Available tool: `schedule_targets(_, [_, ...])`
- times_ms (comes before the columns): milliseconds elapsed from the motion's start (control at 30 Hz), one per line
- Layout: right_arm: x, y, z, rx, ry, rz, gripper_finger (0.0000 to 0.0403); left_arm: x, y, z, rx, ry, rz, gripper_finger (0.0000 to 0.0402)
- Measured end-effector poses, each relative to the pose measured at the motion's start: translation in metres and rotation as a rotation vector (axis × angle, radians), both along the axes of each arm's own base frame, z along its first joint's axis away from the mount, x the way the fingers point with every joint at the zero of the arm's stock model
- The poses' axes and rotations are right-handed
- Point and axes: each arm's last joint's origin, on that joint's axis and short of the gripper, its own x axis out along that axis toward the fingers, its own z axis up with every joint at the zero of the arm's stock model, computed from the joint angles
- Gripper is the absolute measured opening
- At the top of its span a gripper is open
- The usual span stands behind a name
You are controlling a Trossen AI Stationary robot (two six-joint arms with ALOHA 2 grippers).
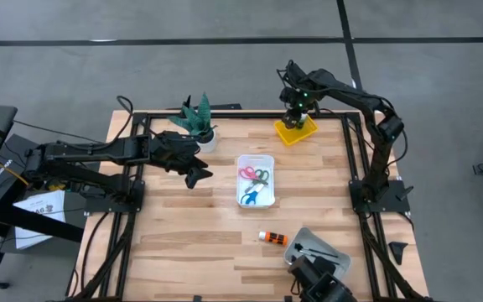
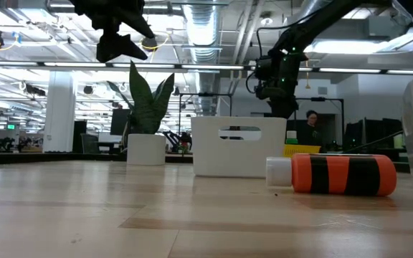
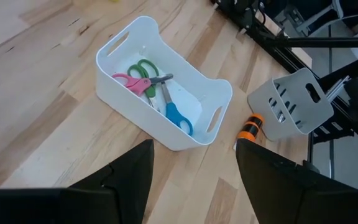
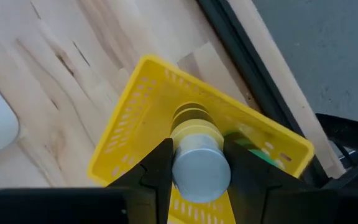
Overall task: Pick & Place Paint Supplies
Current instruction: Put the yellow acrylic paint bottle into the yellow basket
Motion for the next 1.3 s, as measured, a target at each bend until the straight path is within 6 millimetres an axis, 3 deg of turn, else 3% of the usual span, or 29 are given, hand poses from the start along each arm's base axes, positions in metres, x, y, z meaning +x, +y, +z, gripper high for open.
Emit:
schedule_targets(133, [0.003, 0.0, -0.012, 0.041, 0.035, -0.001, 0.011, 0.0, 0.0, 0.0, 0.003, -0.001, 0.002, 0.0222])
schedule_targets(900, [-0.001, -0.011, -0.015, 0.016, 0.017, -0.023, 0.011, 0.0, 0.0, 0.0, 0.002, -0.001, 0.002, 0.0222])
schedule_targets(1100, [-0.002, -0.011, -0.015, -0.001, 0.038, -0.029, 0.0139, 0.0, 0.0, 0.0, 0.002, -0.001, 0.002, 0.0222])
schedule_targets(1300, [-0.001, -0.011, -0.015, 0.0, 0.033, -0.043, 0.0136, 0.0, 0.0, 0.0, 0.001, -0.001, 0.002, 0.0222])
